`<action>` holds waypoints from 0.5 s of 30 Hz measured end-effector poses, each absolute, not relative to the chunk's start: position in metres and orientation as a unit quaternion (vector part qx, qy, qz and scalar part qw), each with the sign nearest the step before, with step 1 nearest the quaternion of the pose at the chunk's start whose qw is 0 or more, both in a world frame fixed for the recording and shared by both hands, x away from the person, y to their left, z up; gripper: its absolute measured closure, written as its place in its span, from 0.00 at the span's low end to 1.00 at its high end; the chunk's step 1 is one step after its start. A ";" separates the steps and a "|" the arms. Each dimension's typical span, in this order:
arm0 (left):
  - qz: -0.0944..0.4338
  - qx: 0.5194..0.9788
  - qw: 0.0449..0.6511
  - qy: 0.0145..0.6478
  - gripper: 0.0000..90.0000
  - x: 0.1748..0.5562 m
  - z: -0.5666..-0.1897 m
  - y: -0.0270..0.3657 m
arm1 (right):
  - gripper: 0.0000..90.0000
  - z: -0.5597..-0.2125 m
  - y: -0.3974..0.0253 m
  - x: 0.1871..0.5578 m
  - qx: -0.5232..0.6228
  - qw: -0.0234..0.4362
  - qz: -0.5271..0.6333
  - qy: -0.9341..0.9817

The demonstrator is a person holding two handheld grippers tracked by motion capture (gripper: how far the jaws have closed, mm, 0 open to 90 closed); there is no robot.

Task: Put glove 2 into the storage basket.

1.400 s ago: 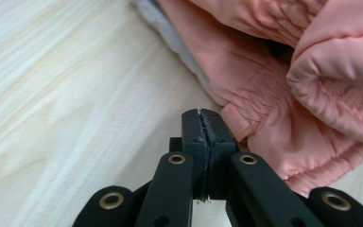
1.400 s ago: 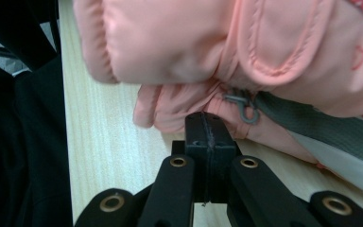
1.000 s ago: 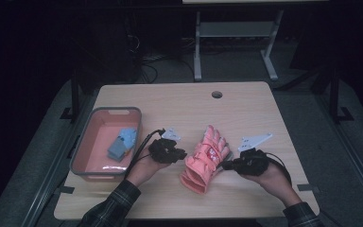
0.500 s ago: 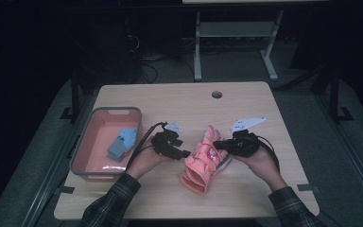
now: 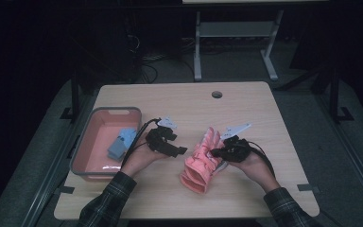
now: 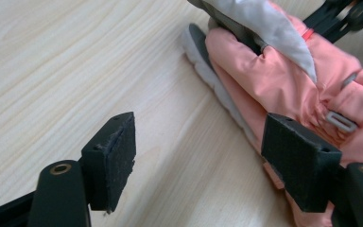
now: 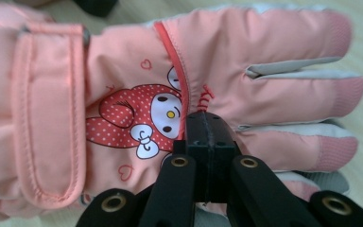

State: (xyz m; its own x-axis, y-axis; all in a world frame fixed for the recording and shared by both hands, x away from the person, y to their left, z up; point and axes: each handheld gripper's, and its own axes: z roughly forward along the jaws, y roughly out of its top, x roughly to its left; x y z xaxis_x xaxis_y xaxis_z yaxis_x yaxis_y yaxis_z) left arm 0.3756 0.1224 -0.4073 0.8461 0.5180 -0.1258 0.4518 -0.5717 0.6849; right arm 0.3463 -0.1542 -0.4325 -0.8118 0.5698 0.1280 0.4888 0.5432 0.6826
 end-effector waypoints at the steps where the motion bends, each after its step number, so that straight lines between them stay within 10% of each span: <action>1: 0.041 0.883 0.379 0.274 0.29 0.375 -0.405 0.121 | 1.00 -0.434 -0.155 0.346 0.301 0.053 0.373 0.876; 15: 0.007 0.881 0.400 0.251 0.18 0.383 -0.391 0.081 | 1.00 -0.443 -0.149 0.344 0.300 0.059 0.354 0.884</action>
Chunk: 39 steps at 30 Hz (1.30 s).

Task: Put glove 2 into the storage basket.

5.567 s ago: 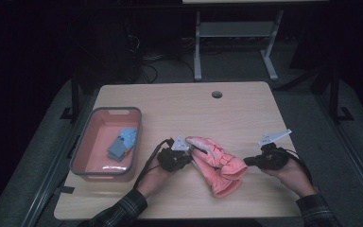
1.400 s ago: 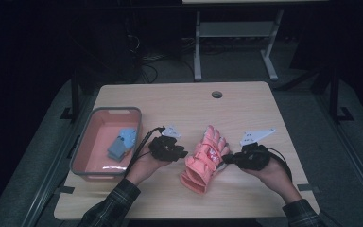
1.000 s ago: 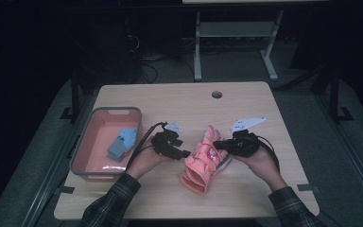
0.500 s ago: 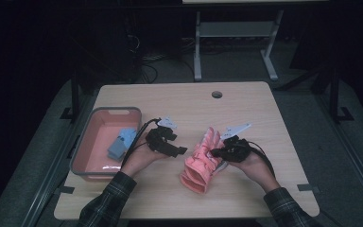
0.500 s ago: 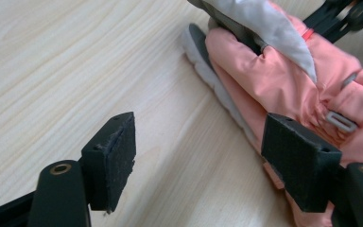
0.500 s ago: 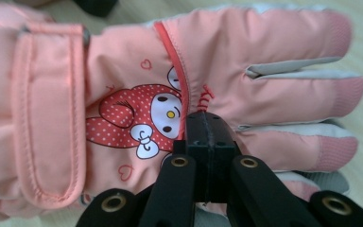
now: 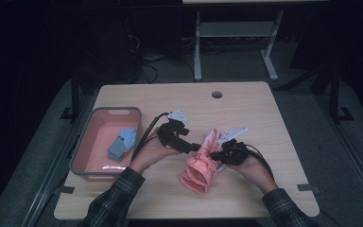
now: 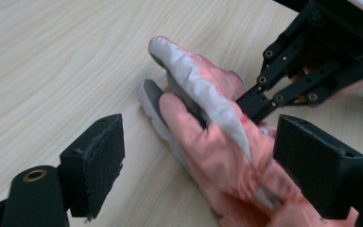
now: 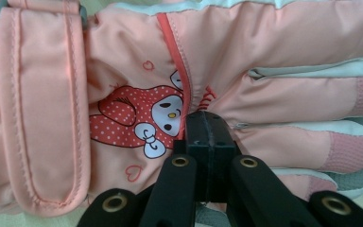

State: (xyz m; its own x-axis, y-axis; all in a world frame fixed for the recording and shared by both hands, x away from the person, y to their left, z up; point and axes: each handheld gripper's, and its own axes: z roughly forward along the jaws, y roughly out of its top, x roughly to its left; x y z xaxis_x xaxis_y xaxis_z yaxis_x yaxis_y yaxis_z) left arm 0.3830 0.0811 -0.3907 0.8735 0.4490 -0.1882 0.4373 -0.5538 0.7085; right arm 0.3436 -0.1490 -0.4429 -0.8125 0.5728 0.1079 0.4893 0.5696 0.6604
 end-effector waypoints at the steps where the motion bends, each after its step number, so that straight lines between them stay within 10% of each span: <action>1: 0.002 0.882 0.397 0.256 0.18 0.385 -0.393 0.077 | 1.00 -0.444 -0.149 0.344 0.297 0.061 0.355 0.884; 39: -0.108 0.897 0.335 0.267 0.14 0.389 -0.458 0.035 | 1.00 -0.450 -0.166 0.327 0.300 0.060 0.338 0.890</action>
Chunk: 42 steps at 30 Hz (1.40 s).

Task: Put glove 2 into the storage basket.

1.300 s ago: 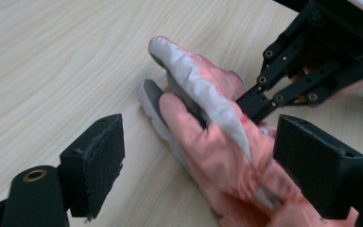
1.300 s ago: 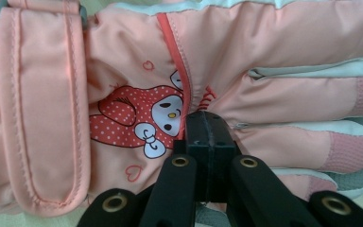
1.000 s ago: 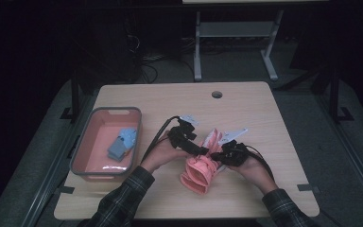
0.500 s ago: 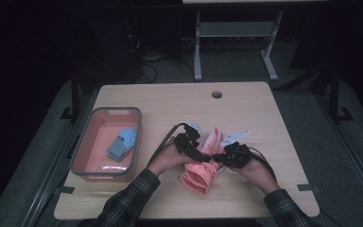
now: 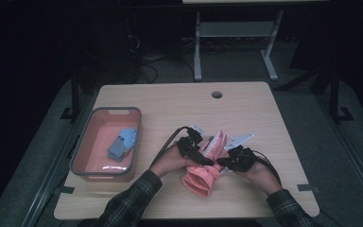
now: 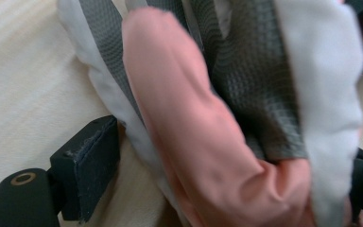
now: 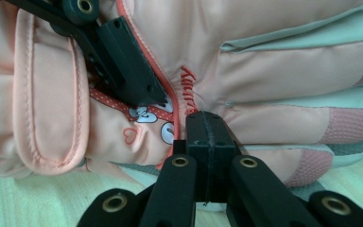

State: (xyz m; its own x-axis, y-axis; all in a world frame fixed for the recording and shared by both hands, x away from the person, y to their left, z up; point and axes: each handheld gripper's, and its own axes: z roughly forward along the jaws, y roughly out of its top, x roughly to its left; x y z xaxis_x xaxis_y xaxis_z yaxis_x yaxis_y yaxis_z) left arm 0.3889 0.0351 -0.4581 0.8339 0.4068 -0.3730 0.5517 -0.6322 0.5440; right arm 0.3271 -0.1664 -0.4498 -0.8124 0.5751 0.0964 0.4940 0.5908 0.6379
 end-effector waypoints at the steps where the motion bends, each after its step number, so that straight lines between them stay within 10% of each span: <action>1: -0.110 0.897 0.337 0.266 0.14 0.389 -0.458 0.035 | 1.00 -0.450 -0.166 0.327 0.301 0.060 0.338 0.890; 28: -0.158 0.889 0.334 0.272 0.59 0.391 -0.456 0.032 | 0.99 -0.452 -0.167 0.330 0.285 0.057 0.360 0.887; 35: -0.153 0.885 0.345 0.273 0.64 0.389 -0.451 0.037 | 0.66 -0.434 -0.193 0.324 0.308 0.042 0.431 0.847; 42: -0.141 0.886 0.356 0.262 0.66 0.386 -0.438 0.046 | 0.33 -0.442 -0.224 0.326 0.372 0.119 0.423 0.818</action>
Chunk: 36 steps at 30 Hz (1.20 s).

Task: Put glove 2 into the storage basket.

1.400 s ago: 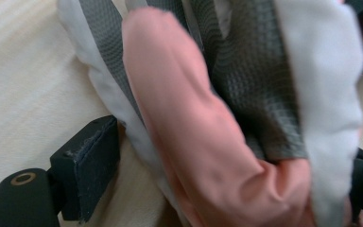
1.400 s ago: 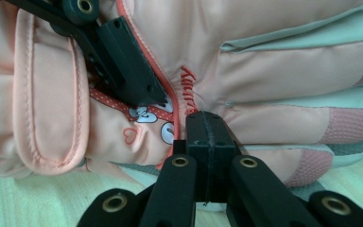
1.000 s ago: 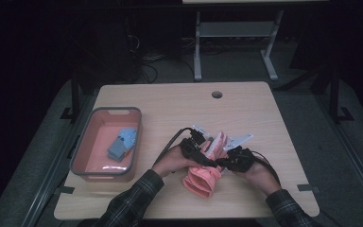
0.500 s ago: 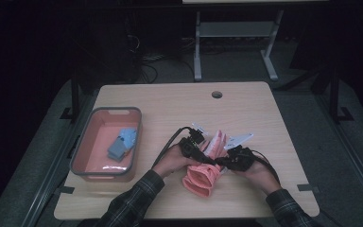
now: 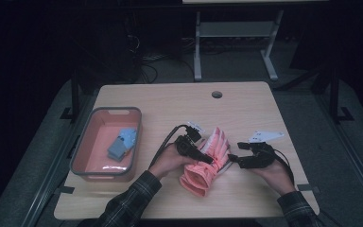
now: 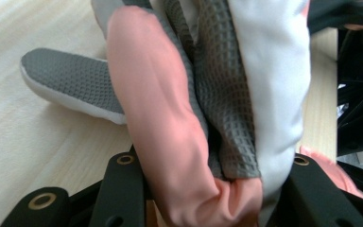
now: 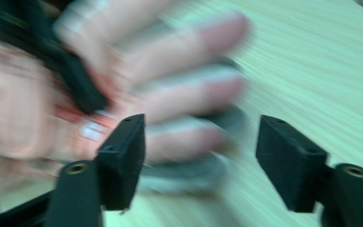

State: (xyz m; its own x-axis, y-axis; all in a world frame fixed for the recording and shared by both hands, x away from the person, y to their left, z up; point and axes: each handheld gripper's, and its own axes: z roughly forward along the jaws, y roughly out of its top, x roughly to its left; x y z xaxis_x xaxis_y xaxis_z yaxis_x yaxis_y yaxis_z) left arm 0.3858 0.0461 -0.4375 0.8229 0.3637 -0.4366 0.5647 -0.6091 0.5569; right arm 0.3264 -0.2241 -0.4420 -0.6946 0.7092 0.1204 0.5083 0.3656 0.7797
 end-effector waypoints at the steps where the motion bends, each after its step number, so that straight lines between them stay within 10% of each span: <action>1: -0.141 0.885 0.358 0.262 0.66 0.386 -0.435 0.049 | 0.30 -0.445 -0.227 0.328 0.382 0.123 0.412 0.818; 36: -0.059 0.853 0.408 0.319 0.65 0.387 -0.346 0.146 | 0.13 -0.482 -0.229 0.342 0.426 0.159 0.358 0.815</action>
State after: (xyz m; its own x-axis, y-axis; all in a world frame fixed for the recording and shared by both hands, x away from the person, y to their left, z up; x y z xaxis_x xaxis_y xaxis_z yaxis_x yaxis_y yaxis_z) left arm 0.3870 0.1461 -0.3463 0.7897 0.4965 -0.3604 0.5922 -0.4632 0.6593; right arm 0.3420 -0.2287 -0.4822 -0.5858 0.8092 0.0456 0.5809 0.3800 0.7198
